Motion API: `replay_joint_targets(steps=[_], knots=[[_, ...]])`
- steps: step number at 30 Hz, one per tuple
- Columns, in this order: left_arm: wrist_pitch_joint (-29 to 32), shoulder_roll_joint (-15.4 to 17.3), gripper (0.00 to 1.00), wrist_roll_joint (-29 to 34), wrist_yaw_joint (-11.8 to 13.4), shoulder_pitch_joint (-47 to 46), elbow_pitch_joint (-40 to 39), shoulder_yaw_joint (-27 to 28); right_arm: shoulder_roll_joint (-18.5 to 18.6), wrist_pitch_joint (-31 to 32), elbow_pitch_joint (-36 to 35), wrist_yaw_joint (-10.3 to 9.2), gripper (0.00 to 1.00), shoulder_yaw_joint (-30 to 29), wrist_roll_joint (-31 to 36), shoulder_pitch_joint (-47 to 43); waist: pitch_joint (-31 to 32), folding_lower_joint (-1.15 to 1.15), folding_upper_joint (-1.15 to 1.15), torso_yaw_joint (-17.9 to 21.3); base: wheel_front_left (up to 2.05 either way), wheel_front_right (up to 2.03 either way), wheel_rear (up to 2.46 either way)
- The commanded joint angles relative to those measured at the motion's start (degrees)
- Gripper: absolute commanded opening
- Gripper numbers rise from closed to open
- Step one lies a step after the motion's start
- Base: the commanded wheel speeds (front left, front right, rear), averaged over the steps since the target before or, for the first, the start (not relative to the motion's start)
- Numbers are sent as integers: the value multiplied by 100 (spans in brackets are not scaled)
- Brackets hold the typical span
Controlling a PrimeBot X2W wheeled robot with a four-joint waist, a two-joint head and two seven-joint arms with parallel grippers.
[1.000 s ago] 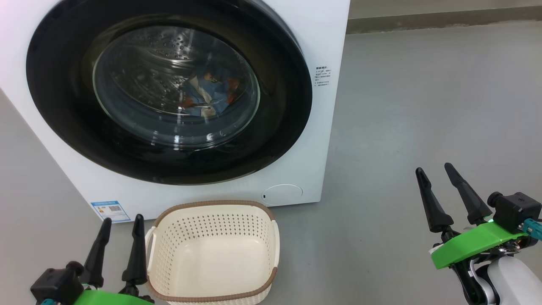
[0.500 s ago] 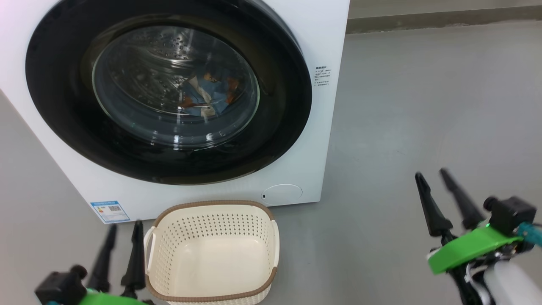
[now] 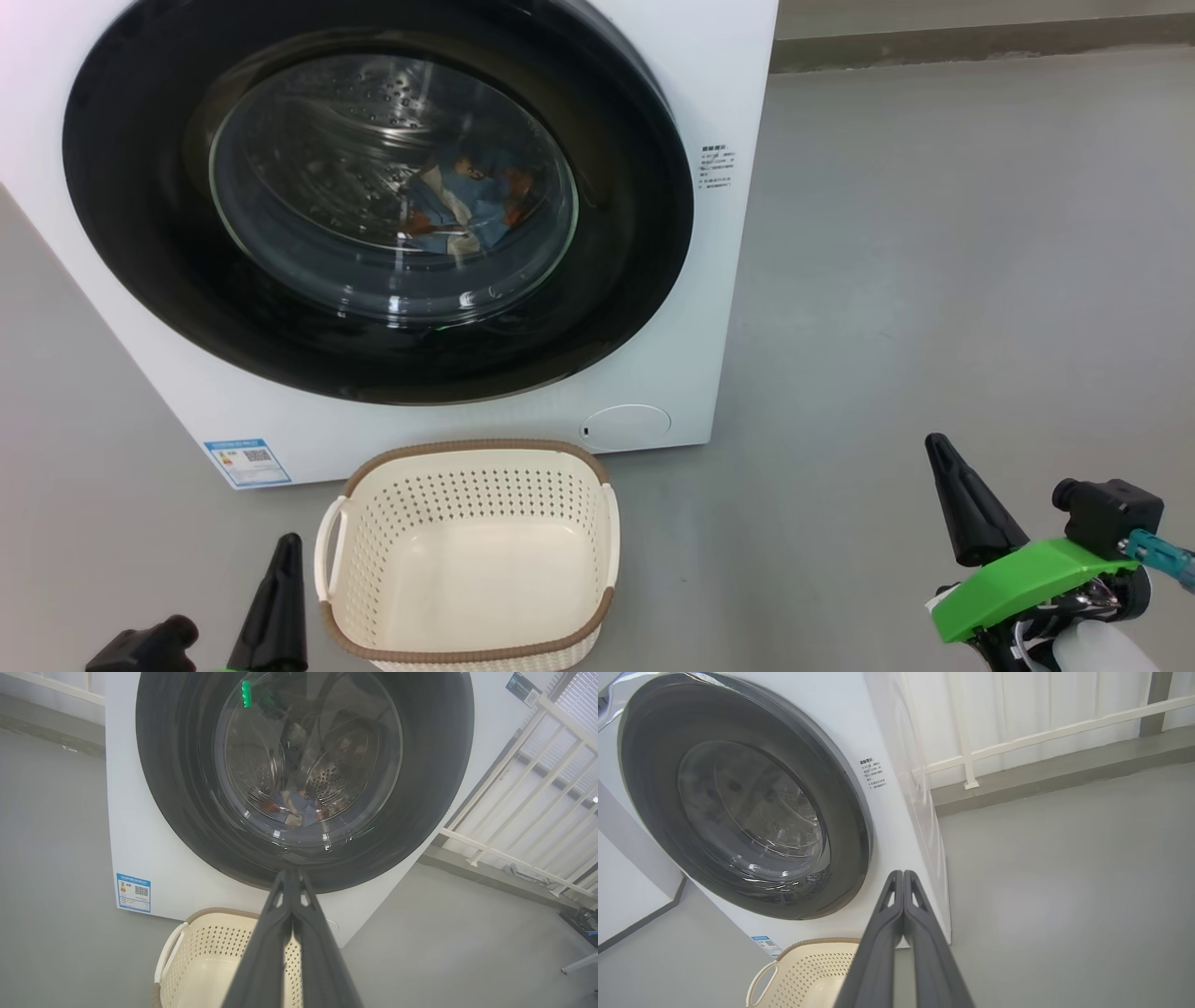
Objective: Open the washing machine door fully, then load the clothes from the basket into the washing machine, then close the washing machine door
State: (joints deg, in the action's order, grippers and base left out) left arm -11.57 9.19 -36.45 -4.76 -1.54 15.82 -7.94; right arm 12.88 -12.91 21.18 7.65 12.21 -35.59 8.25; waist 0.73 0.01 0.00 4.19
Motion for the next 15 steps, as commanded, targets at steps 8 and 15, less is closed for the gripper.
replay_joint_targets(steps=[8, 15], knots=[[128, -17, 0, -453, -40, -192, -127, 186, 5, 156, -194, -3, 0, -225, -462, 158, -6, -1, 0, -30, 0, 0, 0], [240, -58, 0, -795, -55, -213, -127, 269, -59, 272, -226, -4, 0, -333, -811, 136, -11, -1, 0, -56, 0, 0, 0]])
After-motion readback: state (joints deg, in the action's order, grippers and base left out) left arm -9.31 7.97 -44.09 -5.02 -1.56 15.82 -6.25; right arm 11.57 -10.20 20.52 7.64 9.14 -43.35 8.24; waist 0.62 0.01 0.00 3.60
